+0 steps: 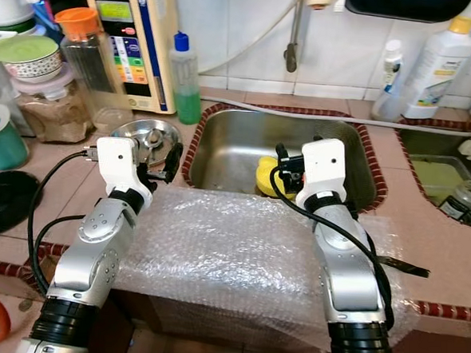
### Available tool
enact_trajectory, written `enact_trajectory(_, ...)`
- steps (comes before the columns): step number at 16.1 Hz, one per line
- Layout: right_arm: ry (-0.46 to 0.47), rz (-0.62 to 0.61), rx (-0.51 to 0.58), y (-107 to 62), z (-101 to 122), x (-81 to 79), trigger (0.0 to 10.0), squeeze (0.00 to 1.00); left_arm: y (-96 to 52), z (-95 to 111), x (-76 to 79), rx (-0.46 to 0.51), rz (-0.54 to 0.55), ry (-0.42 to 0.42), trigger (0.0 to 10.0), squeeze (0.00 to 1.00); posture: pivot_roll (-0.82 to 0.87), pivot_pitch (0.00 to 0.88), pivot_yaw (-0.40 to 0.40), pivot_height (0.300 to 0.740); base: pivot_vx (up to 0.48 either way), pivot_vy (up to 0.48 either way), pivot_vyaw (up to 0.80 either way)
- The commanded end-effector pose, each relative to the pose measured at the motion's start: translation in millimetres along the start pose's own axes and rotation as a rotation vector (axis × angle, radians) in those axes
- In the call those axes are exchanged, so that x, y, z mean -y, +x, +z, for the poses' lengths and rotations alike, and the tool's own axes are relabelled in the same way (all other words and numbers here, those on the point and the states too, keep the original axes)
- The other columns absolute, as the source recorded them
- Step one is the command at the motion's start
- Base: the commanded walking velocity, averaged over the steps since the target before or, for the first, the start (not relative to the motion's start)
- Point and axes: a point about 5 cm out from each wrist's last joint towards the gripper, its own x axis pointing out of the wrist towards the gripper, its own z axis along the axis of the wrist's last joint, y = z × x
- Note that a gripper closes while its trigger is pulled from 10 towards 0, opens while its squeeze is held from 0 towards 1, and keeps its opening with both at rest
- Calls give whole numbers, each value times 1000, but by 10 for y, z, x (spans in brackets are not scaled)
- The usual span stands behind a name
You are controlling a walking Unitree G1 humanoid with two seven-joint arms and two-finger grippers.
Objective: Kitchen organization
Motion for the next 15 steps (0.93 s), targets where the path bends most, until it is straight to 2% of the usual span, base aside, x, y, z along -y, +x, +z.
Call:
enact_trajectory(1, 0, 1, 17, 0, 58, -20, 10000, 0, 17, 29, -29, 8, -2, 7, 10000, 0, -19, 0, 70, 740, 251, 0, 0)
enact_trajectory(12, 3, -19, 18, 29, 50, 10, 10000, 0, -9, 8, 24, -3, -45, -7, 10000, 0, -7, 0, 91, 740, 299, 0, 0)
enact_trajectory(14, 3, -18, 16, 29, 40, 5, 10000, 0, -7, 18, 37, 2, -57, 4, 10000, 0, -4, 0, 92, 740, 0, 0, 0)
enact_trajectory(15, 3, -17, 15, 31, 36, 3, 10000, 0, -13, 30, 49, 10, -66, -42, 10000, 0, 2, 0, 88, 740, 0, 0, 0)
